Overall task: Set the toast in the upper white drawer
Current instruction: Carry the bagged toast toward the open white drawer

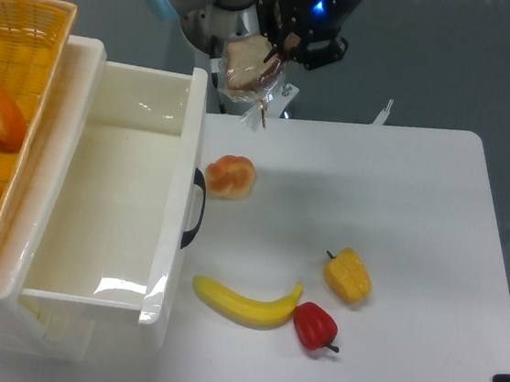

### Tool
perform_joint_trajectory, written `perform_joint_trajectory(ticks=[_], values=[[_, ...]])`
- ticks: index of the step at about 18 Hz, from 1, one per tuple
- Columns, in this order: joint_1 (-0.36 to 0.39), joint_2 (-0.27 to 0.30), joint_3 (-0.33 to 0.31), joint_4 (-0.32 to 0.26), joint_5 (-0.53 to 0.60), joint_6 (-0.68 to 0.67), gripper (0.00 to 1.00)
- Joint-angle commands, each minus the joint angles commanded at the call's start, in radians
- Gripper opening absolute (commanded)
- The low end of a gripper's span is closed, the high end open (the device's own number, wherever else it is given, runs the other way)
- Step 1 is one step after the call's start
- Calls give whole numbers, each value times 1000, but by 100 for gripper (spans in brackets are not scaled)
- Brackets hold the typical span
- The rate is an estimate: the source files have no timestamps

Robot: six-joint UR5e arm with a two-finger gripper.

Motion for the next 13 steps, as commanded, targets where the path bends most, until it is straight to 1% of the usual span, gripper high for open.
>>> perform_joint_trajectory(ticks=[4,9,11,13], values=[[-32,-2,12,3,-32,-34,14],[-63,-8,8,15,-43,-38,14],[-72,-14,6,41,-45,-64,14],[-98,-17,5,87,-63,-104,14]])
